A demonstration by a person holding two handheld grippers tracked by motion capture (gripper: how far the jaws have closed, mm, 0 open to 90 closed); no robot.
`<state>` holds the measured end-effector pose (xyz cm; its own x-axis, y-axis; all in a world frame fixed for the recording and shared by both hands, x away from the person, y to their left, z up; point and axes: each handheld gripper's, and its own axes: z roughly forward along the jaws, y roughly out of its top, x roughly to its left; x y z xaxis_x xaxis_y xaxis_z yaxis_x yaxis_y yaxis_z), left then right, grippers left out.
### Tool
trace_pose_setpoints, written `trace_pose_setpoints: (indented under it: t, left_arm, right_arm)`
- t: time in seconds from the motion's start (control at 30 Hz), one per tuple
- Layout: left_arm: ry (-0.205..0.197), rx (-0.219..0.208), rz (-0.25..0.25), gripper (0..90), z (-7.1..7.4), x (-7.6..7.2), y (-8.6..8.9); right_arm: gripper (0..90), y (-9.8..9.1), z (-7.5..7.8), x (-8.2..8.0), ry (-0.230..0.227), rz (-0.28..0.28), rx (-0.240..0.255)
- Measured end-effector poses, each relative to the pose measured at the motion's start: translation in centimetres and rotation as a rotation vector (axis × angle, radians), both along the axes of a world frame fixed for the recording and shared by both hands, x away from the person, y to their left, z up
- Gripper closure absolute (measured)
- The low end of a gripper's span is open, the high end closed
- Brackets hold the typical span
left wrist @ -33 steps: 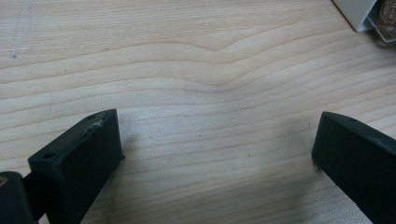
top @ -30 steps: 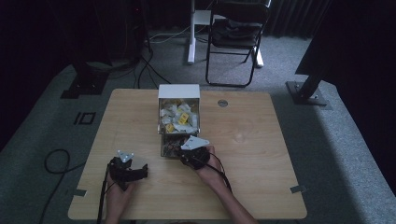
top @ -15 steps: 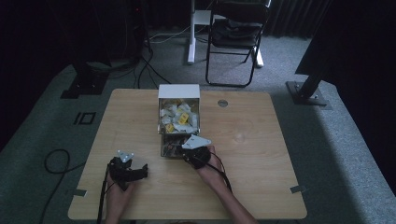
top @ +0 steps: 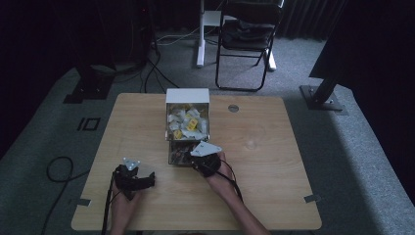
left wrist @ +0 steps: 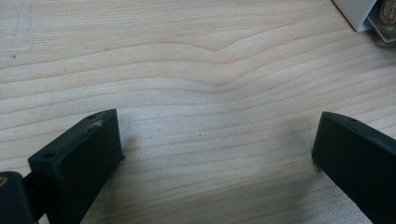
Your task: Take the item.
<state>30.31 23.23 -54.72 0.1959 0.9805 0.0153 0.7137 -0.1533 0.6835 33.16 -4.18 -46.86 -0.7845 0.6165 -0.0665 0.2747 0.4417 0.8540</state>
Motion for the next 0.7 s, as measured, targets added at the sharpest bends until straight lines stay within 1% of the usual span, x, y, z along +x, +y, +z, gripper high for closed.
trace_pose_setpoints:
  t: [0.13, 0.7]
  left_arm:
    - [0.0, 0.0, 0.0, 2.1, 0.0, 0.0, 0.0]
    - [0.0, 0.0, 0.0, 2.1, 0.0, 0.0, 0.0]
  right_arm:
    - [90.0, -0.1, 0.2, -0.1, -0.01, -0.001, 0.006]
    - [90.0, -0.3, 1.2, -0.5, -0.027, -0.007, 0.021]
